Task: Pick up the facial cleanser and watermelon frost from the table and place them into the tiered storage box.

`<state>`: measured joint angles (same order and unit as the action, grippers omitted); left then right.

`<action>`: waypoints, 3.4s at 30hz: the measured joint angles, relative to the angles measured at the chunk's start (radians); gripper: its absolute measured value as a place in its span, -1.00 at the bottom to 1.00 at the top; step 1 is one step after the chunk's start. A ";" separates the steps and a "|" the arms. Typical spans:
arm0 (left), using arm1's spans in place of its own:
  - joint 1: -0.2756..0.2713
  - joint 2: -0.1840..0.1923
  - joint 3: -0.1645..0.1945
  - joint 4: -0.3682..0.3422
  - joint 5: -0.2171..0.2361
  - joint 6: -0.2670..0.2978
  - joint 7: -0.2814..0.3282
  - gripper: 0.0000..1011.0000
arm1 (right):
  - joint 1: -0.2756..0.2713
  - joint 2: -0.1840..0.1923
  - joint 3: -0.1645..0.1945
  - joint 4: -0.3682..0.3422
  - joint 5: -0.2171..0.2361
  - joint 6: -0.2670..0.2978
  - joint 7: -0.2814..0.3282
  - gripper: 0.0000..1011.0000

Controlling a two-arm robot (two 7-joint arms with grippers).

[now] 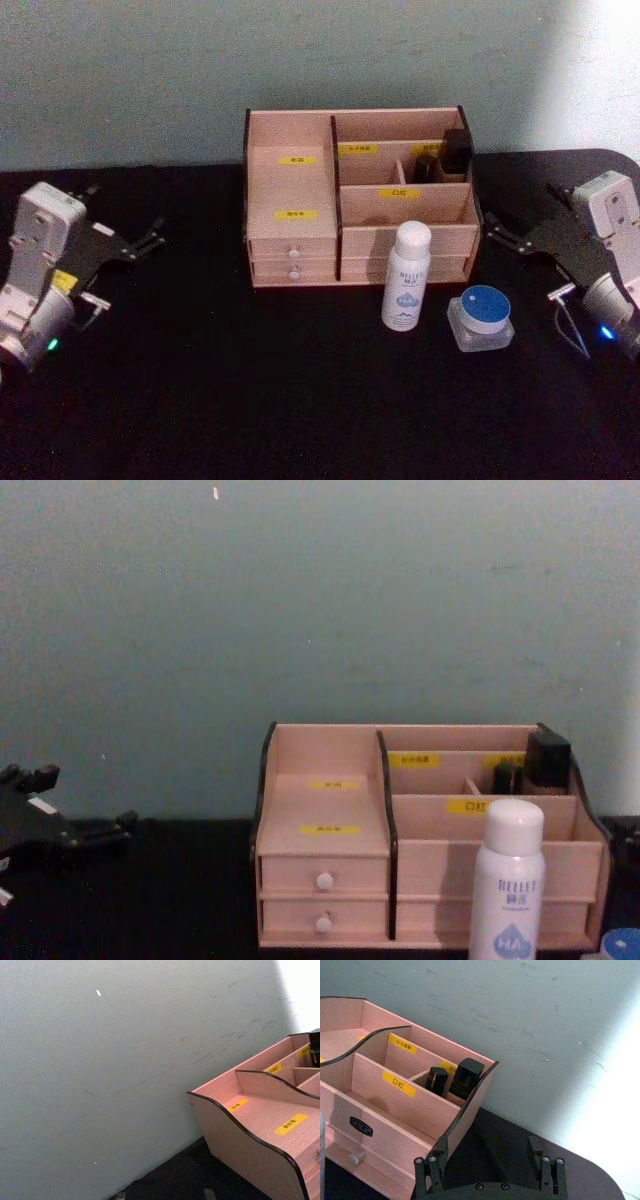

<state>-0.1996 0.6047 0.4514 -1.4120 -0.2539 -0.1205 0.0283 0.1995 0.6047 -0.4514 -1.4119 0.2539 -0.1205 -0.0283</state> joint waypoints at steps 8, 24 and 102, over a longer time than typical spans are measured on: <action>0.000 0.000 0.000 0.000 0.000 0.000 0.000 0.98 | 0.000 0.000 0.000 0.000 0.000 0.000 0.000 0.98; 0.000 0.000 0.000 0.000 0.000 0.000 0.000 0.98 | 0.000 0.000 0.000 0.000 0.000 0.000 0.000 0.98; 0.000 0.000 0.000 0.000 0.000 0.000 0.000 0.98 | -0.046 -0.124 0.040 -0.001 0.102 0.018 0.459 0.98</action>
<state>-0.1996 0.6047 0.4514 -1.4120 -0.2539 -0.1205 0.0283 0.1530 0.4802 -0.4116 -1.4130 0.3558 -0.1022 0.4311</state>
